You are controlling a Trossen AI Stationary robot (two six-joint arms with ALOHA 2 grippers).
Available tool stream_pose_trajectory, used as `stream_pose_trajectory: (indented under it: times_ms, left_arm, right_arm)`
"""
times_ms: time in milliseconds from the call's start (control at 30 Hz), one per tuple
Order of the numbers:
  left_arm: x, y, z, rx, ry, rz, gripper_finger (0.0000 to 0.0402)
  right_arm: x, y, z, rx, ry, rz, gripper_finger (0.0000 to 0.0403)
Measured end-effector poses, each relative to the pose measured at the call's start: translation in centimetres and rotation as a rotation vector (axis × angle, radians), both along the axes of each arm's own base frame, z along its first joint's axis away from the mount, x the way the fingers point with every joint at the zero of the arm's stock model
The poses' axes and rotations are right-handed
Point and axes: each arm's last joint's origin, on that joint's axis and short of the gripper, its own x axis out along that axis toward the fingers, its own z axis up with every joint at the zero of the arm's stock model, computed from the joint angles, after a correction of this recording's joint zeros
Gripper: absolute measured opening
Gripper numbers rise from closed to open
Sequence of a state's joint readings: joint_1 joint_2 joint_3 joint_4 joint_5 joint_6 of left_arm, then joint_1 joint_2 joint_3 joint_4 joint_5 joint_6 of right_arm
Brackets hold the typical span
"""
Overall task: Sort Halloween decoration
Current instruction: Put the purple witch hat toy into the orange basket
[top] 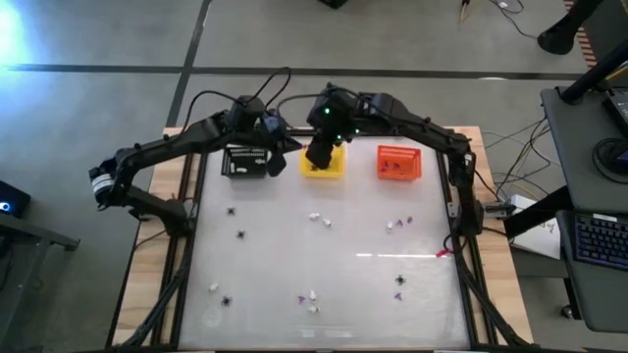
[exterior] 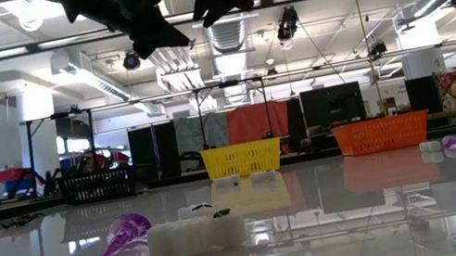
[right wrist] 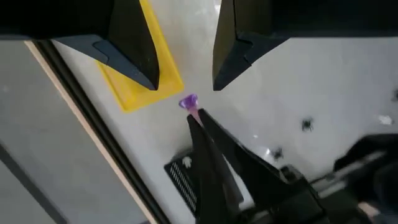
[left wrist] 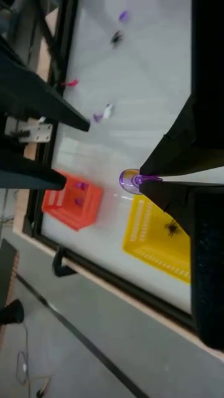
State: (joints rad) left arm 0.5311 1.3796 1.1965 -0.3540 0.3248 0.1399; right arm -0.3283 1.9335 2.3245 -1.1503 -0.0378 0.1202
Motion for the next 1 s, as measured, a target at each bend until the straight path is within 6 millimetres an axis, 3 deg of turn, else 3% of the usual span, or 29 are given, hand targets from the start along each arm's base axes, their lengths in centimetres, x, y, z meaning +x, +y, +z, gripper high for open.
stream_pose_trajectory:
  times_ms: [400, 633, 1000]
  left_arm:
    - [-0.3, 2.6, -0.2, -0.015, -0.061, 0.065, 0.0]
    - [-0.9, 3.6, -0.1, -0.023, -0.084, 0.067, 0.0]
    - [-1.1, 3.9, 0.1, -0.059, -0.119, 0.03, 0.0]
  right_arm:
    - [-0.1, -5.8, -2.9, 0.134, -0.114, -0.065, 0.0148]
    - [0.4, -6.2, -3.9, 0.167, -0.15, -0.038, 0.0148]
    - [0.9, -6.4, -3.5, 0.142, -0.218, -0.019, 0.0151]
